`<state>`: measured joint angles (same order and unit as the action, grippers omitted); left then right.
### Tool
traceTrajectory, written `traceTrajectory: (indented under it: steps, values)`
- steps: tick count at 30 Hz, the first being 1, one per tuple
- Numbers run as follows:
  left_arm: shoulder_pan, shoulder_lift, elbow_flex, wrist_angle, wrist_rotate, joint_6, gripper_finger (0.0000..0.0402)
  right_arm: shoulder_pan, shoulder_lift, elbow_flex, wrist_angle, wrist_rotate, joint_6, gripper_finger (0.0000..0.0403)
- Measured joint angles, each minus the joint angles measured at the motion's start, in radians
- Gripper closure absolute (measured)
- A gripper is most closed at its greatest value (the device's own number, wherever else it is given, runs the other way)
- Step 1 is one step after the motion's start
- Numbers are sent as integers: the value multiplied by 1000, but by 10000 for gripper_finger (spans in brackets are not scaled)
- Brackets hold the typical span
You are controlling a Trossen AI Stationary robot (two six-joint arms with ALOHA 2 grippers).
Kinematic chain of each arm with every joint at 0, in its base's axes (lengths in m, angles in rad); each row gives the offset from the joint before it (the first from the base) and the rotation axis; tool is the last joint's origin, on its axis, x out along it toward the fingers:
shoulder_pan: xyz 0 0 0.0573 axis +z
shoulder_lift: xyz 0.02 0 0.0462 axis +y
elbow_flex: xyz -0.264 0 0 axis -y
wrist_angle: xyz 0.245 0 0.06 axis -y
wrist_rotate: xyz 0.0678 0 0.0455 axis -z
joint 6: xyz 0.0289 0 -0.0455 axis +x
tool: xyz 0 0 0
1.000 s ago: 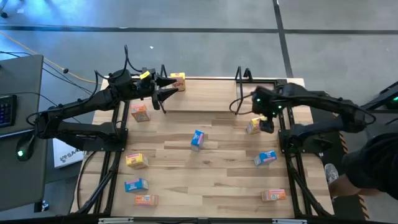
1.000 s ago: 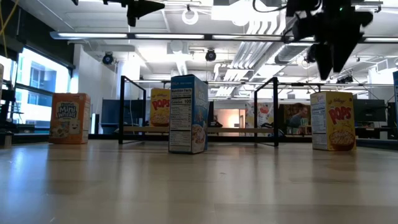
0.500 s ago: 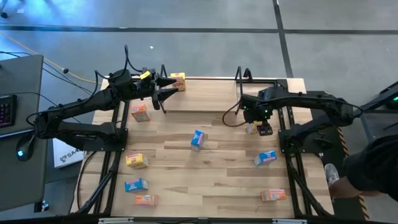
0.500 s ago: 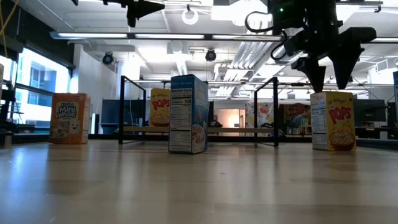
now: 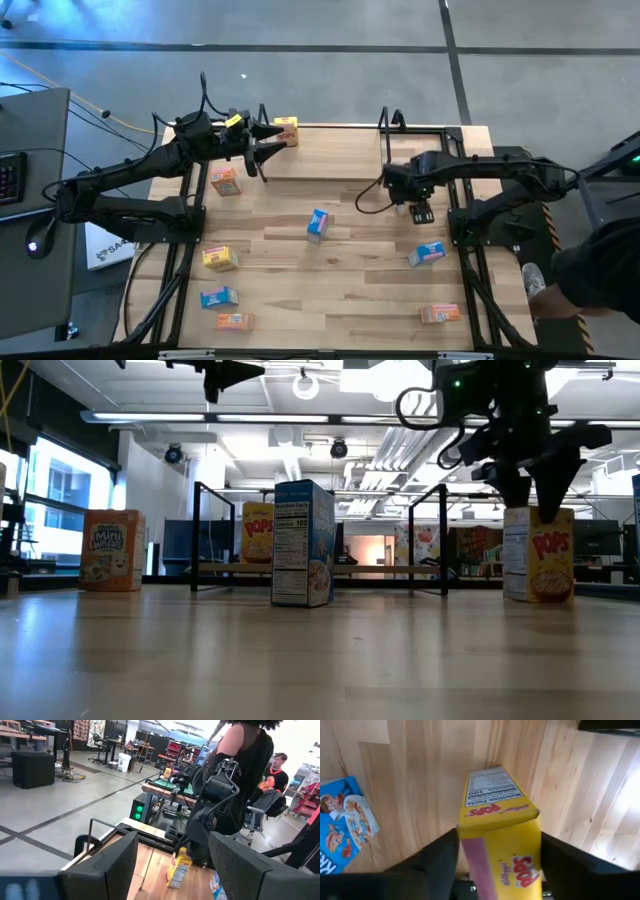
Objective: Stack cereal on shelf
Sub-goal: Put the top right yellow cereal box on the shelf aligned with the other yellow cereal box
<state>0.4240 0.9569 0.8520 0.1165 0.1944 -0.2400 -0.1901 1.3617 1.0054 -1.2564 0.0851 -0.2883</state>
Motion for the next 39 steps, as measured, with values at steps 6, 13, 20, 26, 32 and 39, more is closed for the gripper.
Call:
traceTrajectory:
  steps: [6,13,20,26,32,39]
  values:
    - [1,0,0,1,1,18,165,18,0,19,-9,-44,57,334]
    - [2,0,0,1,1,33,165,21,0,234,-37,-80,62,370]
    - [2,-2,0,27,1,94,165,35,72,615,133,-47,45,368]
    - [2,-36,0,180,3,94,165,11,313,911,176,73,-91,379]
    - [2,-106,1,335,3,95,165,-21,588,1175,174,72,-158,355]
    - [2,-157,1,354,2,95,165,-42,807,1317,174,68,-197,365]
